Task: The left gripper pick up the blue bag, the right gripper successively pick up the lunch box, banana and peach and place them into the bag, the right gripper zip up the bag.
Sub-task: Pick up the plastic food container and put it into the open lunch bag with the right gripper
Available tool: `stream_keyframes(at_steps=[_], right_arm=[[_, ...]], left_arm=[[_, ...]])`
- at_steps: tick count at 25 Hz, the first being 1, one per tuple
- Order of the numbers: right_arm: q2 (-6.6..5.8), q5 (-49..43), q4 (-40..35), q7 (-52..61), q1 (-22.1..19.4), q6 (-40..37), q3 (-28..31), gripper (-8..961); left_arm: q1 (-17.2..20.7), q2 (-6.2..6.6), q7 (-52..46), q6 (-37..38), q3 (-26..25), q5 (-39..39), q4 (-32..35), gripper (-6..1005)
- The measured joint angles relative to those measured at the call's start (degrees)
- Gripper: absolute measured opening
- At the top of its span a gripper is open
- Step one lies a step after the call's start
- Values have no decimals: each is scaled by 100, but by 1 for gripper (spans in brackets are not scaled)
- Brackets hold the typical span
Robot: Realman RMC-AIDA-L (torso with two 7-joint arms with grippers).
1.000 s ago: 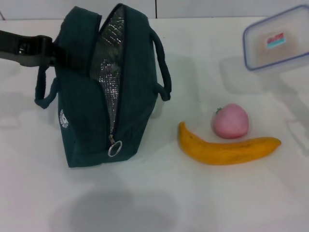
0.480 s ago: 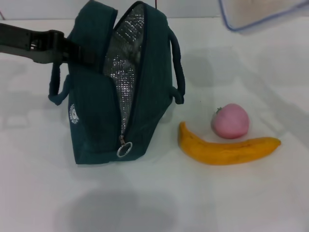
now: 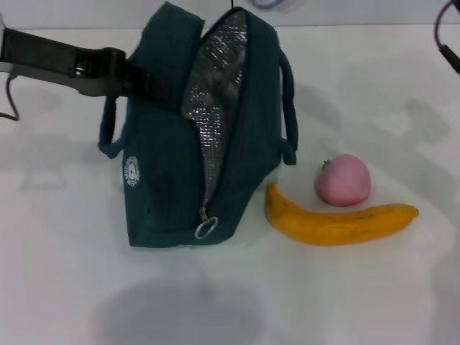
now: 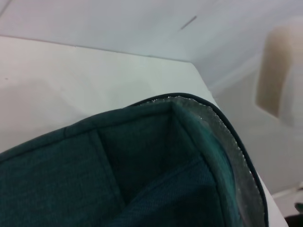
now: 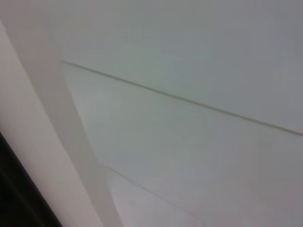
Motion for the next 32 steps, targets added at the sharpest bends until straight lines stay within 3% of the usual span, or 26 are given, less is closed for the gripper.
stream_keyframes(at_steps=[10,21,32], right_arm=[[0,-76,12,-45,297,611,-517,93],[0,-189,86,-57,-167,757,-883,94],[0,-383,-171,-30,-101,1448,-1740,94]], left_arm=[[-148,-172,5,-48,136,-25,-1,28],[-74,-144,22,-153,72,-49,-9,28],[-17,-143,31,-158,86,-243,-66,28]])
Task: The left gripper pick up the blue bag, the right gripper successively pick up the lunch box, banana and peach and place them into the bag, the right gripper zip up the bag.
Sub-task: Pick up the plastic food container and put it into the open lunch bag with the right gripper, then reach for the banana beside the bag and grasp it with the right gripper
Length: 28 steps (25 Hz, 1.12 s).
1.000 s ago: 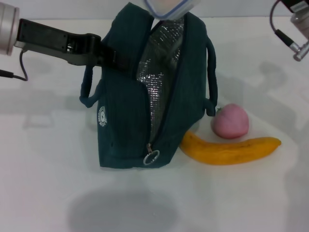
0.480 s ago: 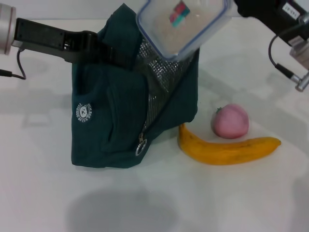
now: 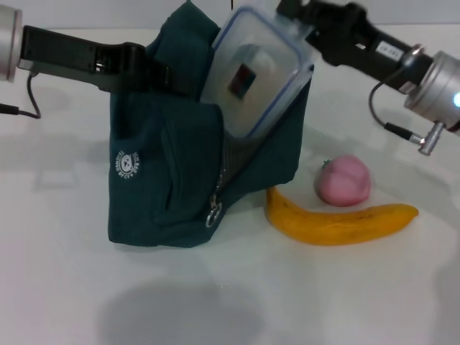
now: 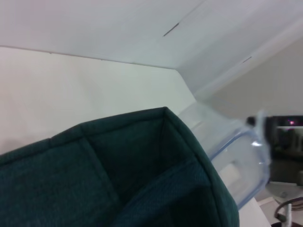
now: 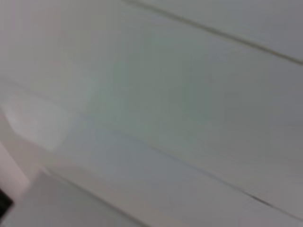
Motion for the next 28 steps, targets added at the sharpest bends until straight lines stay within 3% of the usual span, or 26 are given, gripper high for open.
stream_keyframes(at_steps=[7,13,19,21,24,28], right_arm=[[0,69,-799,321,-33,1096,-1071,93],[0,413,-1422,201,-308,1288,-1488,93],[-14,451,-1587,129,-513,1242,-1423,258],[-50,451,-1642,117,-616,1220,-1359,489],[-185,364,-1925,-89,-868,1136,-1236,545],[-658,-71,-2718,-299,-1164,1098,-1207,619]], left_arm=[[19,8,132,-43,13,-1,-292,29],[167,60,141,-51,-7,-6,-263,29],[293,164,145,-51,-15,-40,-253,29],[321,195,146,-55,-16,-93,-252,29],[361,233,147,-57,-16,-142,-250,29],[450,298,169,-58,-16,-171,-245,29]])
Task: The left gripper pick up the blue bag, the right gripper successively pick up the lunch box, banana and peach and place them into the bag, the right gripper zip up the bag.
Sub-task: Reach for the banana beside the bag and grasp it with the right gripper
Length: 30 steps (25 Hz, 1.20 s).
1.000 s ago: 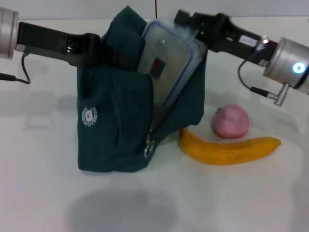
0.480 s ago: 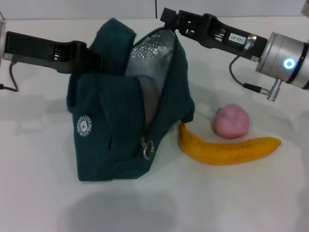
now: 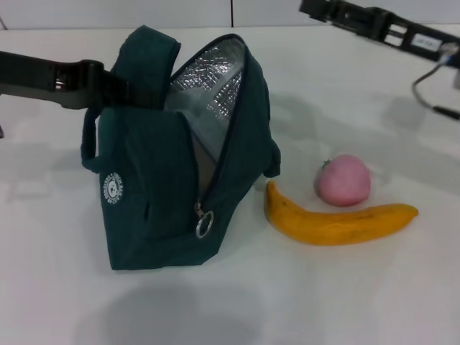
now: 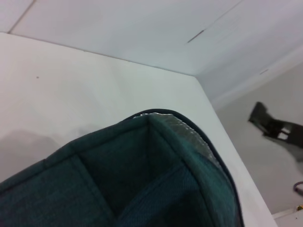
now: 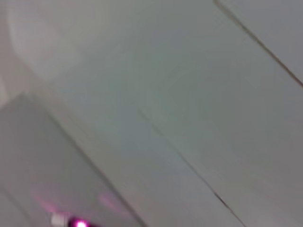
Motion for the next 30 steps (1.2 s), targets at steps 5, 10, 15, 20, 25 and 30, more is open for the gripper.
stream_keyframes(at_steps=[5,10,15,20,25,30], right_arm=[[-688,-1672,-1365,851,-112,22,220,721],[-701,-4653,-2877,2165,168,-738,1277,853],[-415,-7243,-3866,2850,898,-2027,1748,859],[19,-8858,-4336,2484,1500,-2877,1716,858],[285,-9089,-4258,2046,1639,-2998,1567,857],[528,-9214,-4220,1722,1596,-2883,975,856]], left_arm=[[27,28,53,-2,1,-33,4,28],[11,28,82,-1,1,-38,4,28],[-2,26,141,-6,10,-15,4,28],[-7,26,183,-12,23,2,3,28],[-8,26,203,-24,9,6,2,28],[-7,26,205,-26,15,9,-14,29]])
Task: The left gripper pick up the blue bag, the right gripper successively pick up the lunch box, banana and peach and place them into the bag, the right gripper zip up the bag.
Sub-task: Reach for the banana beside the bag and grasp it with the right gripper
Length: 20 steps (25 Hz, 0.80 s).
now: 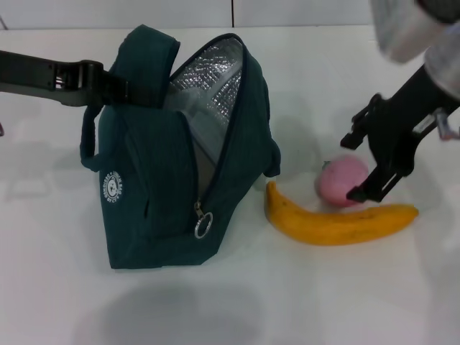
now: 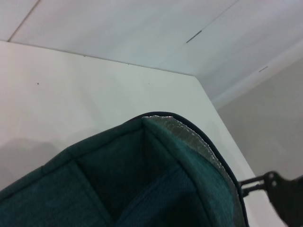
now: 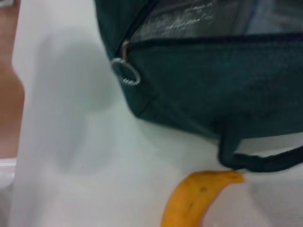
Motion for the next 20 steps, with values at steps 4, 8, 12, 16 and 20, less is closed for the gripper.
stream_keyframes(at_steps=[4,8,12,16,20], right_arm=[[34,-12,44,-176,-133,205,-377,855],[72,20,62,-387,-330,433,-689,854],[96,58,106,-466,-488,702,-966,846],[100,159,280,-510,-547,874,-1149,835],[108,176,429,-550,-577,1015,-1289,824]], left_arm=[[0,0,-14,0,14,2,-1,29],[13,-5,-32,0,23,3,7,29],[-1,-27,-40,0,29,3,3,29],[-2,-33,-43,0,30,3,-1,28],[-18,-35,-44,0,30,3,-5,28]])
